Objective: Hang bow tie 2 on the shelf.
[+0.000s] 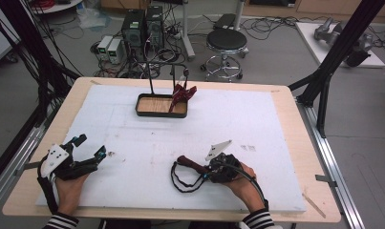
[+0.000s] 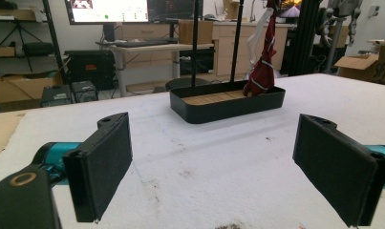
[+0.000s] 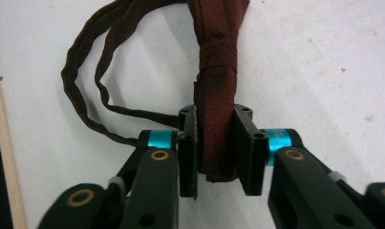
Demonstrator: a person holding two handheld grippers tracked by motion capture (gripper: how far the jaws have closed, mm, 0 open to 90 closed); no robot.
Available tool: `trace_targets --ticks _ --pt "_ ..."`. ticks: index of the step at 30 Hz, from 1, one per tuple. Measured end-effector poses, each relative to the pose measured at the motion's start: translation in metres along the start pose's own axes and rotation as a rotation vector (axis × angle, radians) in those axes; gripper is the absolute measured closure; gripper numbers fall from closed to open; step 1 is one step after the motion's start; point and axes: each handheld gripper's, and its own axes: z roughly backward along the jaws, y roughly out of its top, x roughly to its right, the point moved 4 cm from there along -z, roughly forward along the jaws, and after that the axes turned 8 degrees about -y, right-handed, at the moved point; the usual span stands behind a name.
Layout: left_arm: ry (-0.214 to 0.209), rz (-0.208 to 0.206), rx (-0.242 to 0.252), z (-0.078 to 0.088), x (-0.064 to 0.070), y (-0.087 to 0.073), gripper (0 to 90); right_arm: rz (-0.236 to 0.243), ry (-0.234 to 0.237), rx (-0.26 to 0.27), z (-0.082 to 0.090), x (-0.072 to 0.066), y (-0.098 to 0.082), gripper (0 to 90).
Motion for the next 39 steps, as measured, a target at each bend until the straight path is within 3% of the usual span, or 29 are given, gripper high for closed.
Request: trace_targets --ticks 4,8,31,39 --pt "0.000 0.001 0.001 0.000 0.000 0.000 13.5 0.015 -0.016 0.000 0.001 0.000 0.001 77.1" --pt "0.000 0.001 0.001 0.000 0.000 0.000 13.5 -0.007 -0.006 0.016 0.002 0.001 0.002 77.8" --pt "0.000 0.002 0.002 0.000 0.000 0.000 13.5 -0.059 0.017 0.212 0.018 0.005 0.027 78.0" --pt "0.001 0.003 0.002 0.000 0.000 0.000 13.5 -0.089 0.010 0.287 0.026 0.011 0.043 78.0"
